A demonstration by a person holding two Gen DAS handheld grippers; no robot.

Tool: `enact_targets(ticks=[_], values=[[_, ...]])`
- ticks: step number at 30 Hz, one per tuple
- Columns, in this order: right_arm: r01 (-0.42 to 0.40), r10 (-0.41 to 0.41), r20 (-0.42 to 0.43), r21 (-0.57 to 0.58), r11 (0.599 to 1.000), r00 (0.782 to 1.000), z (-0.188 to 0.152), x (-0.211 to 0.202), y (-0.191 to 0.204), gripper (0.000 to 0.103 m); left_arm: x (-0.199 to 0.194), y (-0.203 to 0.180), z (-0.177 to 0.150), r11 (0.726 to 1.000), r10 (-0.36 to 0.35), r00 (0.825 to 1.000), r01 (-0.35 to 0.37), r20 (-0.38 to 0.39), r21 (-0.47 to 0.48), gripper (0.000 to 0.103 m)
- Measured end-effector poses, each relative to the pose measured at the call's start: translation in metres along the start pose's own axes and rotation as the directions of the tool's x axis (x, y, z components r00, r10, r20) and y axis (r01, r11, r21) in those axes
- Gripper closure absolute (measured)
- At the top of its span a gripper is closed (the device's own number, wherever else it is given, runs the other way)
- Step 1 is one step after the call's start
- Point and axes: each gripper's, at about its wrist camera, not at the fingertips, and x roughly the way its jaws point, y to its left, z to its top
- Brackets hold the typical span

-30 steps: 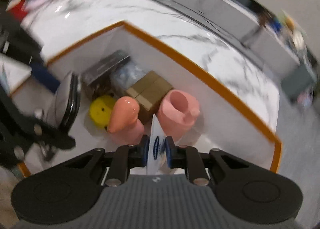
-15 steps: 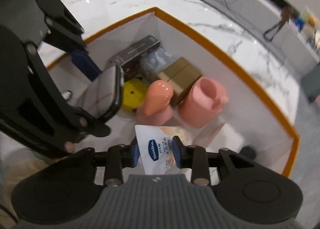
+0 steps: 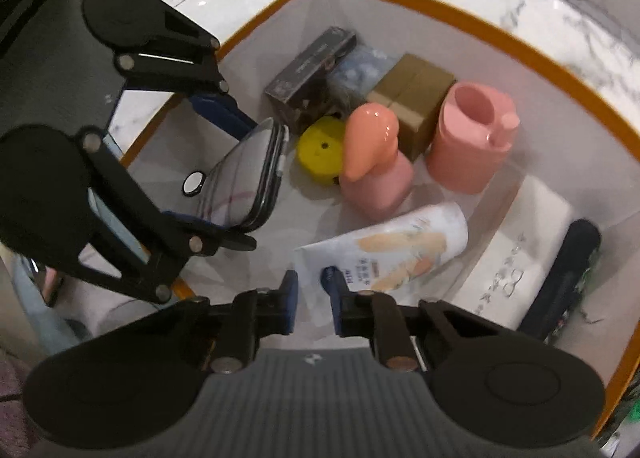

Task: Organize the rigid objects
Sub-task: 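Lower the plaid case into the orange box while right tool releases lotion tube inside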

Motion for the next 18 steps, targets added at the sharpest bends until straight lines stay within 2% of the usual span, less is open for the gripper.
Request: enact_targets(ticks=[4, 6, 8, 9, 13, 18], values=[[-0.030, 0.032, -0.037, 0.075, 0.997, 0.999, 0.002, 0.007, -0.016, 0.070, 0.002, -0.001, 0.005, 0.997, -0.011, 0.999, 0.013, -0.033, 0.073, 0.031], [-0.029, 0.034, -0.042, 0.114, 0.993, 0.999, 0.002, 0.008, -0.023, 0.072, 0.004, -0.001, 0.006, 0.993, -0.025, 0.998, 0.030, -0.050, 0.112, 0.031], [0.065, -0.060, -0.047, 0.111, 0.992, 0.997, 0.002, 0.009, -0.028, 0.070, 0.006, 0.000, 0.009, 0.990, -0.039, 0.997, 0.048, -0.066, 0.136, 0.031], [0.086, -0.082, -0.041, 0.111, 0.990, 0.996, 0.000, 0.007, -0.031, 0.070, 0.009, 0.002, 0.009, 0.988, -0.046, 0.996, 0.056, -0.074, 0.141, 0.031], [0.065, -0.065, -0.004, 0.143, 0.988, 0.998, -0.005, 0.002, -0.032, 0.071, 0.017, 0.007, 0.015, 0.985, -0.079, 0.993, 0.092, -0.092, 0.146, 0.031], [0.073, -0.076, 0.019, 0.118, 0.990, 0.997, -0.003, 0.004, -0.023, 0.066, 0.023, 0.012, 0.019, 0.982, -0.134, 0.986, 0.145, -0.098, 0.118, 0.028]])
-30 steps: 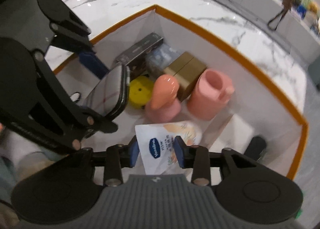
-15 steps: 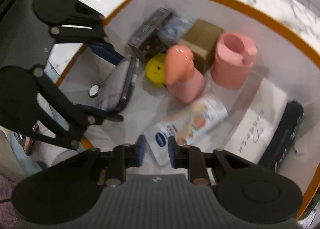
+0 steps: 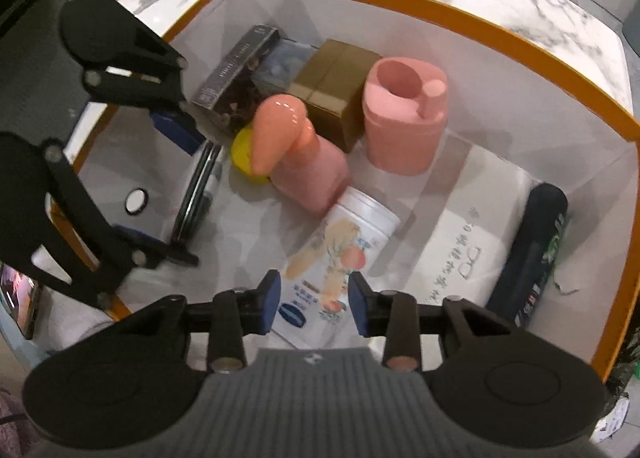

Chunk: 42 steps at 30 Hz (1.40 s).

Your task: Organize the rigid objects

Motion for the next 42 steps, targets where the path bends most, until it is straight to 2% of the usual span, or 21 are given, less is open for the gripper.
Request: enact_targets(ticks=[8, 13, 18, 25, 28, 32, 37, 40, 42], values=[[-0.023, 0.023, 0.021, 0.018, 1.000, 1.000, 0.003, 0.004, -0.001, 0.067, -0.003, -0.003, -0.003, 1.000, -0.002, 0.999, 0.002, 0.041, -0.015, 0.027], [-0.026, 0.026, 0.013, -0.018, 1.000, 1.000, 0.001, 0.002, 0.002, 0.066, -0.025, -0.004, -0.015, 1.000, 0.012, 0.996, -0.010, 0.092, -0.026, 0.024], [-0.068, 0.068, 0.038, 0.015, 0.998, 0.997, 0.005, 0.003, 0.002, 0.066, -0.042, 0.004, -0.026, 0.994, 0.043, 0.987, -0.027, 0.152, -0.105, 0.024], [-0.066, 0.065, 0.029, 0.028, 0.997, 0.997, 0.008, 0.015, 0.012, 0.067, -0.049, 0.000, -0.036, 0.985, 0.078, 0.977, -0.045, 0.199, -0.166, 0.024], [-0.034, 0.032, 0.050, 0.031, 0.999, 0.998, 0.005, 0.007, 0.017, 0.065, -0.053, -0.005, -0.040, 0.980, 0.107, 0.968, -0.065, 0.226, -0.186, 0.024], [0.036, -0.041, 0.125, 0.039, 0.999, 0.991, -0.008, -0.016, 0.026, 0.051, -0.061, -0.016, -0.049, 0.970, 0.161, 0.944, -0.097, 0.288, -0.223, 0.024], [0.087, -0.106, 0.256, 0.085, 0.993, 0.961, -0.031, -0.051, 0.037, 0.039, -0.078, -0.033, -0.067, 0.949, 0.228, 0.905, -0.123, 0.359, -0.291, 0.025], [0.098, -0.136, 0.340, 0.127, 0.987, 0.930, -0.047, -0.069, 0.051, 0.034, -0.095, -0.046, -0.084, 0.934, 0.267, 0.867, -0.125, 0.422, -0.334, 0.025], [0.110, -0.159, 0.399, 0.143, 0.984, 0.903, -0.057, -0.081, 0.062, 0.032, -0.106, -0.054, -0.096, 0.921, 0.315, 0.830, -0.151, 0.460, -0.359, 0.025]])
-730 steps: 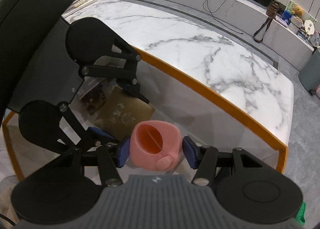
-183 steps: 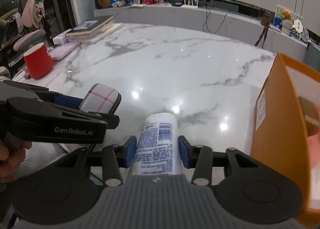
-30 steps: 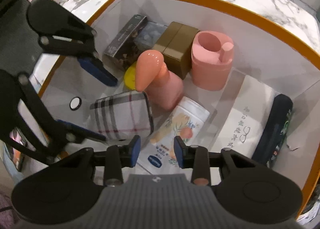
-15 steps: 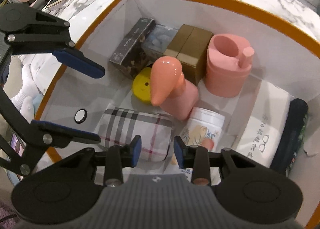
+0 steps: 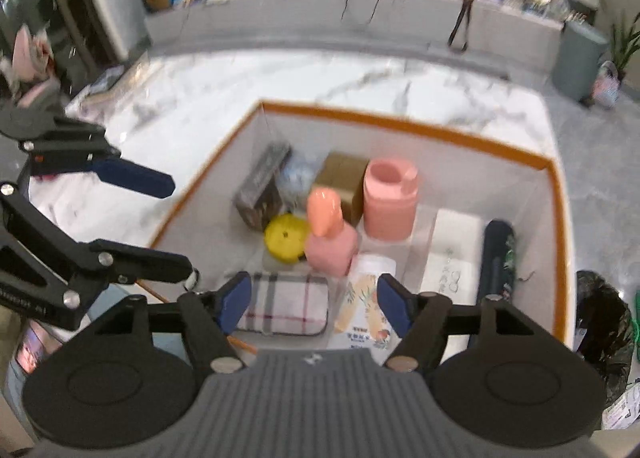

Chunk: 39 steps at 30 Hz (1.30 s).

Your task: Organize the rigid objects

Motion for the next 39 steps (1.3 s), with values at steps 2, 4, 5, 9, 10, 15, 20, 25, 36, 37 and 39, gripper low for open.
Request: enact_targets(ticks=[2, 4, 5, 9, 10, 15, 20, 25, 36, 37, 39], values=[[0.020, -0.021, 0.065, 0.013, 1.000, 0.998, -0.007, -0.013, 0.006, 0.028, -0.018, -0.002, -0.007, 0.999, 0.038, 0.998, -0.038, 0.058, -0.012, 0.025], [0.043, -0.047, 0.130, 0.033, 0.999, 0.990, -0.014, -0.023, 0.013, 0.022, -0.033, -0.003, -0.014, 0.997, 0.065, 0.991, -0.060, 0.113, -0.040, 0.024], [0.058, -0.064, 0.158, 0.045, 0.997, 0.985, -0.019, -0.028, 0.017, 0.022, -0.041, -0.002, -0.018, 0.995, 0.086, 0.986, -0.078, 0.141, -0.067, 0.024], [0.113, -0.136, 0.257, 0.099, 0.989, 0.957, -0.040, -0.040, 0.032, 0.018, -0.067, -0.011, -0.041, 0.961, 0.245, 0.929, -0.195, 0.279, -0.195, 0.011], [0.120, -0.145, 0.273, 0.106, 0.987, 0.951, -0.045, -0.041, 0.036, 0.017, -0.070, -0.016, -0.048, 0.950, 0.284, 0.909, -0.224, 0.305, -0.217, 0.010], [0.201, -0.234, 0.355, 0.128, 0.971, 0.905, -0.072, -0.047, 0.057, 0.008, -0.069, -0.034, -0.076, 0.897, 0.401, 0.858, -0.298, 0.320, -0.325, 0.007], [0.237, -0.281, 0.408, 0.157, 0.959, 0.869, -0.099, -0.047, 0.070, 0.003, -0.052, -0.038, -0.107, 0.868, 0.423, 0.859, -0.293, 0.287, -0.401, 0.005], [0.306, -0.339, 0.442, 0.148, 0.941, 0.830, -0.115, -0.034, 0.077, 0.003, -0.041, -0.037, -0.129, 0.836, 0.454, 0.851, -0.303, 0.265, -0.457, 0.005], [0.296, -0.360, 0.424, 0.210, 0.932, 0.831, -0.121, -0.025, 0.065, 0.003, -0.033, -0.041, -0.135, 0.810, 0.506, 0.831, -0.366, 0.231, -0.458, 0.005], [0.295, -0.359, 0.426, 0.210, 0.932, 0.831, -0.122, -0.025, 0.064, 0.003, -0.032, -0.042, -0.136, 0.811, 0.508, 0.830, -0.372, 0.229, -0.451, 0.005], [0.300, -0.361, 0.423, 0.206, 0.932, 0.831, -0.122, -0.025, 0.065, 0.003, -0.033, -0.044, -0.137, 0.814, 0.507, 0.832, -0.375, 0.227, -0.443, 0.005]])
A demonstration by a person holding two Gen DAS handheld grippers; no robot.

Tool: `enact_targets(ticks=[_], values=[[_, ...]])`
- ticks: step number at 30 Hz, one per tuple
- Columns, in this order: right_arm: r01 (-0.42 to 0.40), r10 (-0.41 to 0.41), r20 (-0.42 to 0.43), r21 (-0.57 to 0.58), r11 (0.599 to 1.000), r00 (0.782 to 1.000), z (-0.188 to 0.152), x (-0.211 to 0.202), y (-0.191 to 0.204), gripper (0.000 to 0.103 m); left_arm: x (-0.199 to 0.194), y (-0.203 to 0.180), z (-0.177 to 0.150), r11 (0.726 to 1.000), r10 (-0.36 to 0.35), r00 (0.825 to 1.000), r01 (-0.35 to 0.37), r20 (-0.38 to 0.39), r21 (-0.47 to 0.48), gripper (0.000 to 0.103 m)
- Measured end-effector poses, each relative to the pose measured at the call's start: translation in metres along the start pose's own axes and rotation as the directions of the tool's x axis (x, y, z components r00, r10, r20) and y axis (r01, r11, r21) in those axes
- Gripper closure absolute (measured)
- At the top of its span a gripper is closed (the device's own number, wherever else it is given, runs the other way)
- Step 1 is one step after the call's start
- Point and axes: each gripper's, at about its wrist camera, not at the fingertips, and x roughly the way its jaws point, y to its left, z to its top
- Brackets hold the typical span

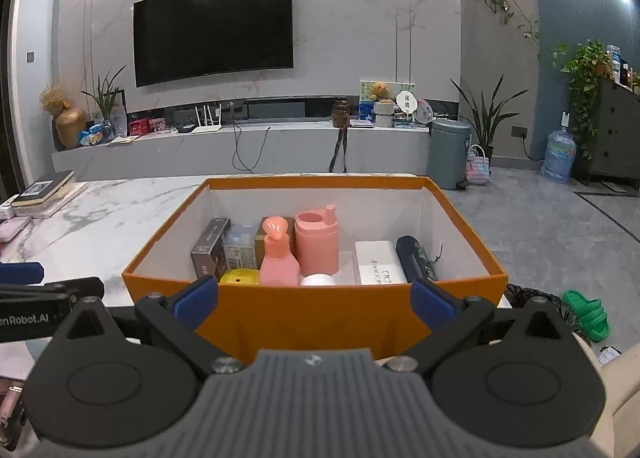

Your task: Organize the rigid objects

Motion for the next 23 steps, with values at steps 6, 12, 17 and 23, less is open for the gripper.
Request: enact_targets(ticks=[6, 12, 17, 23], values=[[0.002, -0.002, -0.002, -0.007, 1.000, 1.000, -0.0008, -0.0005, 0.0014, 0.003, -0.0030, -0.0021, 0.0022, 1.000, -0.002, 1.000, 0.002, 0.006, 0.007, 0.005], [0.004, -0.004, -0.004, -0.011, 1.000, 1.000, -0.0013, -0.0006, 0.0020, 0.003, -0.0035, -0.0027, 0.0031, 1.000, -0.004, 1.000, 0.004, -0.002, 0.010, 0.005], [0.004, -0.004, -0.005, -0.011, 1.000, 1.000, -0.0013, -0.0004, 0.0019, 0.003, -0.0038, -0.0018, 0.0031, 1.000, -0.006, 1.000, 0.006, -0.008, 0.008, 0.005], [0.007, -0.007, -0.008, -0.015, 1.000, 1.000, -0.0023, -0.0006, 0.0017, 0.003, -0.0038, -0.0019, 0.0020, 1.000, -0.011, 1.000, 0.012, -0.020, 0.008, 0.005]])
